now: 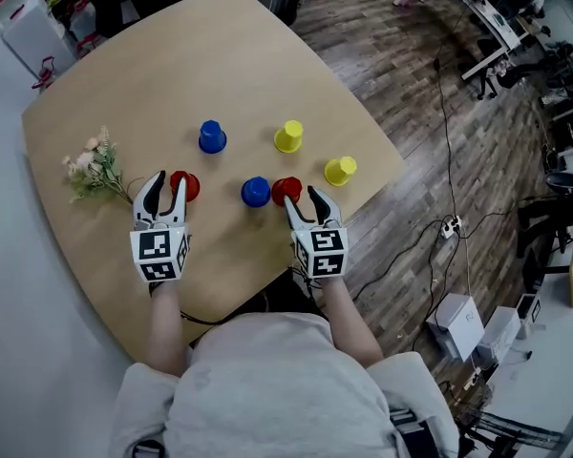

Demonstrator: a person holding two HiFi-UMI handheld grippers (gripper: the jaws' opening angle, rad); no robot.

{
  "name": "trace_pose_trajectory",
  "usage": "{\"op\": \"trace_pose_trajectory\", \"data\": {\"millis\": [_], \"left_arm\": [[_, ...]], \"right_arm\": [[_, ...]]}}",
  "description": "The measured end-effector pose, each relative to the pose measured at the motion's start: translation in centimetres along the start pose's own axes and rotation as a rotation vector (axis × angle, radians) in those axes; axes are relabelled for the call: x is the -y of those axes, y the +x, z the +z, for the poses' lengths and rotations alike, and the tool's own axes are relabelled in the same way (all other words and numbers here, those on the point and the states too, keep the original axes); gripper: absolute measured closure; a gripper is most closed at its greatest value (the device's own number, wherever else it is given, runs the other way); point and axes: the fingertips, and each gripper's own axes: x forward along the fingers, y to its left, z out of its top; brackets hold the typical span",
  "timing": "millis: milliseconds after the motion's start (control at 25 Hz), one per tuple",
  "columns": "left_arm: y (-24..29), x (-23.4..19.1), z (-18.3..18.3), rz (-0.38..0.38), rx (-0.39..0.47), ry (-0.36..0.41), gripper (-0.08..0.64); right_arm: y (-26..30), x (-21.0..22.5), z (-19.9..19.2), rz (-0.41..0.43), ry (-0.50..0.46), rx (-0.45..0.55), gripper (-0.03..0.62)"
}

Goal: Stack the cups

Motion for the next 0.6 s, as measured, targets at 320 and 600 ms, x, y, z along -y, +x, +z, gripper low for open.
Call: {"op": "trace_pose_trajectory", "data": {"millis": [320, 600], "left_arm": [[3.1, -0.3, -7.4, 0.027, -0.233, 0.036, 0.310], [3.1, 0.8, -8.0, 0.009, -0.269, 0.039, 0.328]], "right_arm": [[-1.3, 0.5, 0.5, -0.025, 0.023, 0.021, 0.370], [-1.9, 0.8, 0.8, -0.031, 0.034, 0.034, 0.370]]}}
